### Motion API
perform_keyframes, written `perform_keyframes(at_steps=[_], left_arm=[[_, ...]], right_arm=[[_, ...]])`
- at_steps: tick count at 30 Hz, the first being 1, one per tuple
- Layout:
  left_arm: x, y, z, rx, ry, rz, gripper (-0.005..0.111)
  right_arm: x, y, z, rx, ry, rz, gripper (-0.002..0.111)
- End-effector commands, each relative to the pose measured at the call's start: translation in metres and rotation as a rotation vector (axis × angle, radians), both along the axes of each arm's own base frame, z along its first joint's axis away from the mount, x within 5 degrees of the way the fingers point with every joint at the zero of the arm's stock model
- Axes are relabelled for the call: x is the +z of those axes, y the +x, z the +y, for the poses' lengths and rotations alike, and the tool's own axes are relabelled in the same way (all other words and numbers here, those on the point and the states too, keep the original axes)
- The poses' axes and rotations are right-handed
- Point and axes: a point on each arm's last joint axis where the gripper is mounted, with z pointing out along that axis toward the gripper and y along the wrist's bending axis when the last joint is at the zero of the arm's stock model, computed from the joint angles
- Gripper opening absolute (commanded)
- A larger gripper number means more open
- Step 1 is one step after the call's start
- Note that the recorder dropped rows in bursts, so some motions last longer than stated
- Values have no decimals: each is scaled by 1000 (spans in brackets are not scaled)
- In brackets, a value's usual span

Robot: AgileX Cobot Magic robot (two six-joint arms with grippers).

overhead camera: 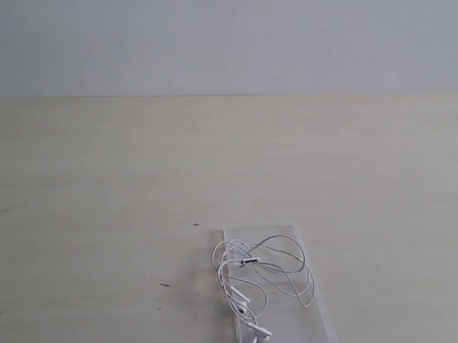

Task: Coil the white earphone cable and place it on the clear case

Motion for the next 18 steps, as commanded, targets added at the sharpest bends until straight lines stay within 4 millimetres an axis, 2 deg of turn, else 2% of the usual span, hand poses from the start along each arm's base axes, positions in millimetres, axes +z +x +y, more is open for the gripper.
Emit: perform_keyframes(at_steps=[1,18], left_arm=[[-1,0,0,1,2,-3,0],[-1,0,0,1,2,-3,0]], right_arm=[[-4,-1,0,6,-53,26,0],[-4,-1,0,9,-64,27,0]])
